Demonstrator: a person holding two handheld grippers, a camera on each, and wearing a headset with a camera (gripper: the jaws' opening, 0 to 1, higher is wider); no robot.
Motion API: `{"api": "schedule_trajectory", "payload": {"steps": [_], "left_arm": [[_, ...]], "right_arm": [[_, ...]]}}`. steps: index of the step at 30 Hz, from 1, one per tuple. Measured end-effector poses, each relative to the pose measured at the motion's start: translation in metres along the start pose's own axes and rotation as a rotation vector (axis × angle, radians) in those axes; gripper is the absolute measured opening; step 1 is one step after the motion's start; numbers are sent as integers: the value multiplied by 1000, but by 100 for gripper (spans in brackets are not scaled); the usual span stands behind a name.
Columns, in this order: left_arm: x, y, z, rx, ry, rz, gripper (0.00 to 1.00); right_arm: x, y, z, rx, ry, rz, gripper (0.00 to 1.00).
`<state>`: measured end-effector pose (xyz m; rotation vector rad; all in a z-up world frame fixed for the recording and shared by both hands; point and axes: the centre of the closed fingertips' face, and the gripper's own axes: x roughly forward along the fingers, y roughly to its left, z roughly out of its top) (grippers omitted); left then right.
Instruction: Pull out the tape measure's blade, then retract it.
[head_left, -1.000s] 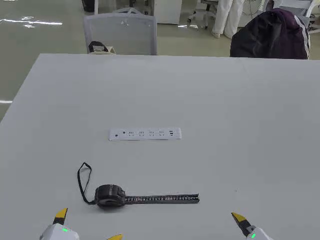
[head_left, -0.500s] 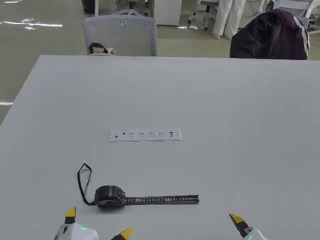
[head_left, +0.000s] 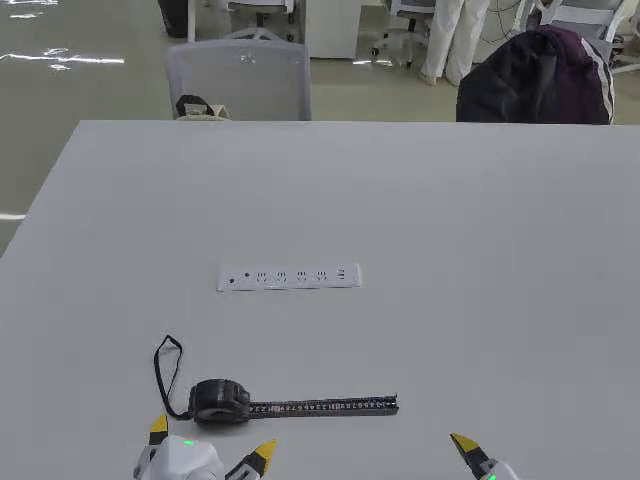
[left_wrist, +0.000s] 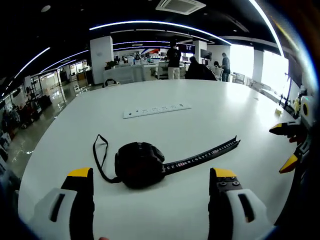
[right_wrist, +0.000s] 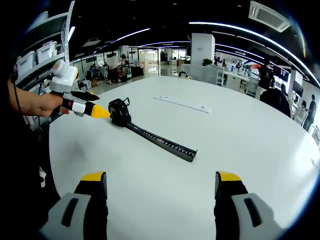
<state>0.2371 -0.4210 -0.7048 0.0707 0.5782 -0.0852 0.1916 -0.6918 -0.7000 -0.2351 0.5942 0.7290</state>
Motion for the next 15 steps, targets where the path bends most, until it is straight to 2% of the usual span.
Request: {"api": "schedule_trajectory", "payload": {"steps": [3,9,12,15], "left_arm": [[5,0,2,-12,-1,14,92],[16,5,-1,-38,-9,48,88],[20,7,-3,-49,0,61,86],[28,11,-5,-79,-8,79,85]], "right_arm": [[2,0,-3,-3,12,2,90],[5,-2,-3,1,10,5,89],[7,-2,-1,-20,0,12,87],[12,-5,-1,-41,-2,32,83]]}}
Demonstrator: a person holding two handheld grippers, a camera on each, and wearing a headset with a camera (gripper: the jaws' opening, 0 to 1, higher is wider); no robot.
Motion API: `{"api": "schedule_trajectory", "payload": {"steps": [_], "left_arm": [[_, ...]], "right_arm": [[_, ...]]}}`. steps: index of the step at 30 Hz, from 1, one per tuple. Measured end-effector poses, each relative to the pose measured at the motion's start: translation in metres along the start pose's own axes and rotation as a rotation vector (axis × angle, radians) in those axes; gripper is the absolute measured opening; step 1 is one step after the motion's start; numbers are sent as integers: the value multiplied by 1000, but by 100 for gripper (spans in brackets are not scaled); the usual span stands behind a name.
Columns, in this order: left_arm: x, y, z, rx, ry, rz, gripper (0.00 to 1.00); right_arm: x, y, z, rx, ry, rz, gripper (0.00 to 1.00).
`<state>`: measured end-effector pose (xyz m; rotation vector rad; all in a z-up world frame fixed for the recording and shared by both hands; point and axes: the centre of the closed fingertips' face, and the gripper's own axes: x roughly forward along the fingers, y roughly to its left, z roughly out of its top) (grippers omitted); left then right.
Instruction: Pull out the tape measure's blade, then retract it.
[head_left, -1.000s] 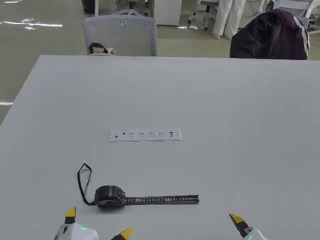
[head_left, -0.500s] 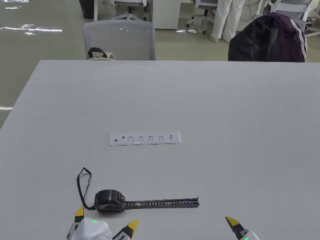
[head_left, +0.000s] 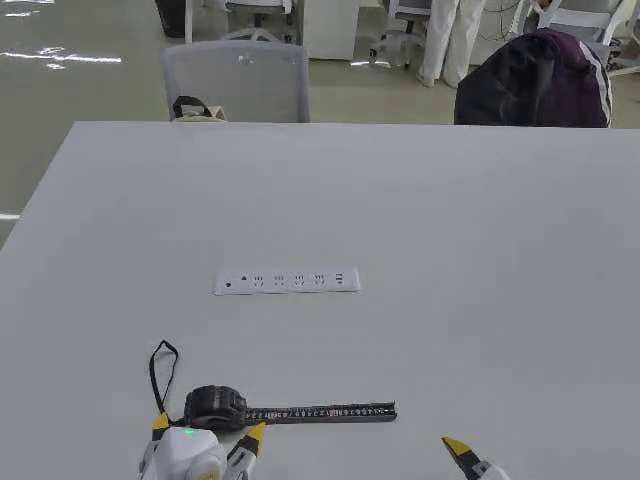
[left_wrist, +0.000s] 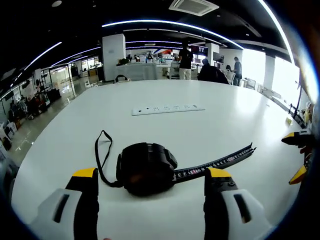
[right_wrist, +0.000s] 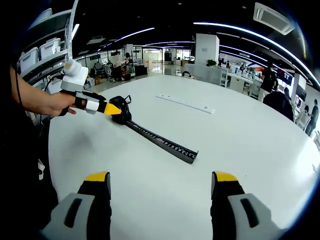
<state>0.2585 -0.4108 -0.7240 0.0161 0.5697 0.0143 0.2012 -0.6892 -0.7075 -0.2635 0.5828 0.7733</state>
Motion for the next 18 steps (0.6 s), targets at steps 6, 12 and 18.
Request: {"api": "schedule_trajectory", "payload": {"steps": [6,12,18], "left_arm": [[10,2,-2,-47,1,21,84],[26,11,-3,-82,-2,47,84],[32,10,-8,-104,21,63,81]], "right_arm": [[8,-8,2,-34,-3,26,78],[17,-17,1,-88,-7,74,71],[25,-26,0,-139,7,114,65]]}}
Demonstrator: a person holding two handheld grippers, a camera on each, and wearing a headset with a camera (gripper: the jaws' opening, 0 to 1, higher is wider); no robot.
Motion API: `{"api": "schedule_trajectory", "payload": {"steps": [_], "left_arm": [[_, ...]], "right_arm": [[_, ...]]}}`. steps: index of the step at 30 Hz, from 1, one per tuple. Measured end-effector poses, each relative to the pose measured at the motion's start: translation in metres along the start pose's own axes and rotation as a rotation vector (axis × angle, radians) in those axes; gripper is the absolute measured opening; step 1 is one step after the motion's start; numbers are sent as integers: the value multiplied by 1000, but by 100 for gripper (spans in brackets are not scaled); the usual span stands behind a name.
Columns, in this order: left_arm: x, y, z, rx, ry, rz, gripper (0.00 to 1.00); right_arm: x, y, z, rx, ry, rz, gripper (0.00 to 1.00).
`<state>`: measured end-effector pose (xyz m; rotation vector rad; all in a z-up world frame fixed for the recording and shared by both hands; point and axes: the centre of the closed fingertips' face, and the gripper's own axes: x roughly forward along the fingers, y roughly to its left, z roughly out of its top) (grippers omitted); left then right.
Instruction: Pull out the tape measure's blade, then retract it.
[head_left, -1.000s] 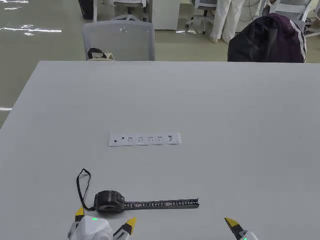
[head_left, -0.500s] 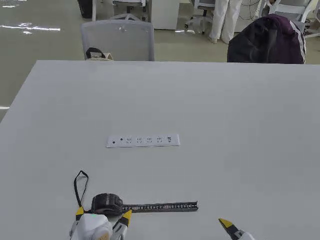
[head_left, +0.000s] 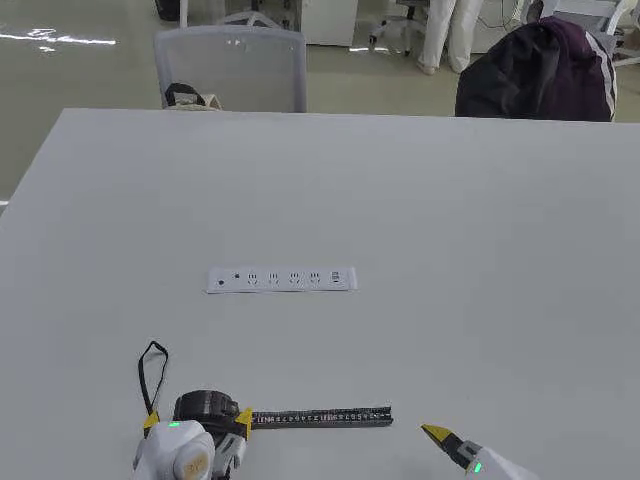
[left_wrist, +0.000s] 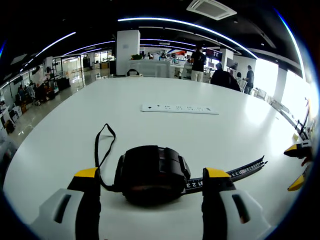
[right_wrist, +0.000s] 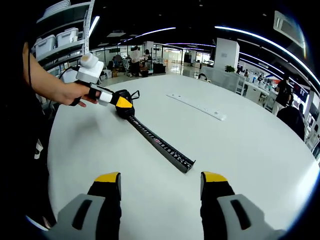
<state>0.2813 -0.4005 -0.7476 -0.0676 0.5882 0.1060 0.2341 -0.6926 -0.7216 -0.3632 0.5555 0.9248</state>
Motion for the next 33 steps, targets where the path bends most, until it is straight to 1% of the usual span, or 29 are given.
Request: {"api": "schedule_trajectory", "payload": {"steps": [2,4,6,9,12,14,16,18,20,22,27,30,33], "left_arm": [[2,1,-1,4,-2,5,80],[4,2,-2,-12,0,9,78],[2,2,-2,-26,4,16,78],[2,2,2,-43,-12,17,76],[3,1,5,-40,-15,21,75],[5,2,3,-48,-12,24,74],[6,0,3,-46,-6,24,73],[6,2,0,-39,1,28,71],[8,3,-5,-44,10,29,69],[7,3,-4,-47,14,29,68],[4,1,-1,-42,13,24,67],[4,-1,-1,-38,13,18,65],[6,0,-2,-36,11,18,65]], "right_arm": [[2,-4,1,-12,0,10,62],[4,-6,1,-29,3,28,60],[6,-8,1,-44,3,44,58],[11,-11,1,-81,3,88,55],[17,-16,0,-120,18,120,53],[21,-22,0,-134,24,132,51],[23,-26,0,-145,28,141,49],[28,-30,-1,-164,35,154,48],[33,-33,-2,-179,39,177,45],[38,-35,-4,-198,57,199,42],[50,-41,-10,-242,95,257,39],[53,-42,-13,-256,111,292,36],[58,-44,-15,-271,122,318,35]]}}
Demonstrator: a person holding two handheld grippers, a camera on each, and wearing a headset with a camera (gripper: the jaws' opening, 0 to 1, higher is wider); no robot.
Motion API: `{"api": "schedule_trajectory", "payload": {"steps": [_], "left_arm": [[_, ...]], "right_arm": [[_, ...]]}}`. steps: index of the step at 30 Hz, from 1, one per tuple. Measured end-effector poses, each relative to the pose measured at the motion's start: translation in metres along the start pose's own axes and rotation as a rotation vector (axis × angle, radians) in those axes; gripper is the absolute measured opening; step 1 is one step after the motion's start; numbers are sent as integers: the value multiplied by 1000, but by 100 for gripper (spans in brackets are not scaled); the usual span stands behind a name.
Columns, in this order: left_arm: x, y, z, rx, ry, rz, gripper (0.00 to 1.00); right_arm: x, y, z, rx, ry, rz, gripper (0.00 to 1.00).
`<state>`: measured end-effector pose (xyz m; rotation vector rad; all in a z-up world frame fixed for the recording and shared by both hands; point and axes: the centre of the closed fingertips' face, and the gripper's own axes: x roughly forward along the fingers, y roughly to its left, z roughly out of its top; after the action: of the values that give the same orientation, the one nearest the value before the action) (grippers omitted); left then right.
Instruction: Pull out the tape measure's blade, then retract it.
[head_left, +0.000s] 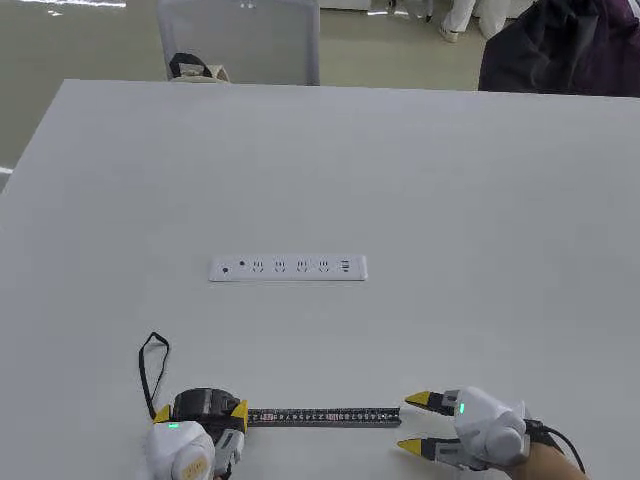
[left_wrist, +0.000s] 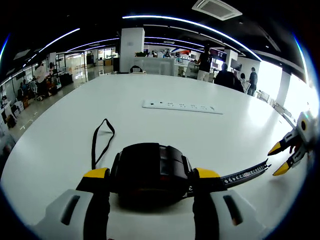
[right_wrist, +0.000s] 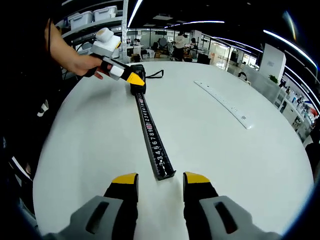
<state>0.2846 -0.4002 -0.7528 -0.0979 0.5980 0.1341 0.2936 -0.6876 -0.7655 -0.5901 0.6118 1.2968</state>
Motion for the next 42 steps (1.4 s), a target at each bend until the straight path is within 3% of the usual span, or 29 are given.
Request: {"api": "schedule_trajectory", "payload": {"steps": [6,12,15,19,34,42], "left_arm": [[2,1,-2,0,-2,0,65],[2,1,-1,2,-4,4,65],[2,1,-2,1,-2,6,64],[1,1,-1,0,-5,5,64],[3,3,-3,-2,0,22,62],[3,4,-4,3,3,19,61]], "right_arm": [[7,-6,-3,-7,10,35,31],[15,-3,-8,-22,32,87,25],[16,-4,-6,-30,34,95,17],[21,-3,-6,-48,43,112,15],[21,-4,-5,-50,46,122,12],[27,1,6,-55,34,133,12]]}}
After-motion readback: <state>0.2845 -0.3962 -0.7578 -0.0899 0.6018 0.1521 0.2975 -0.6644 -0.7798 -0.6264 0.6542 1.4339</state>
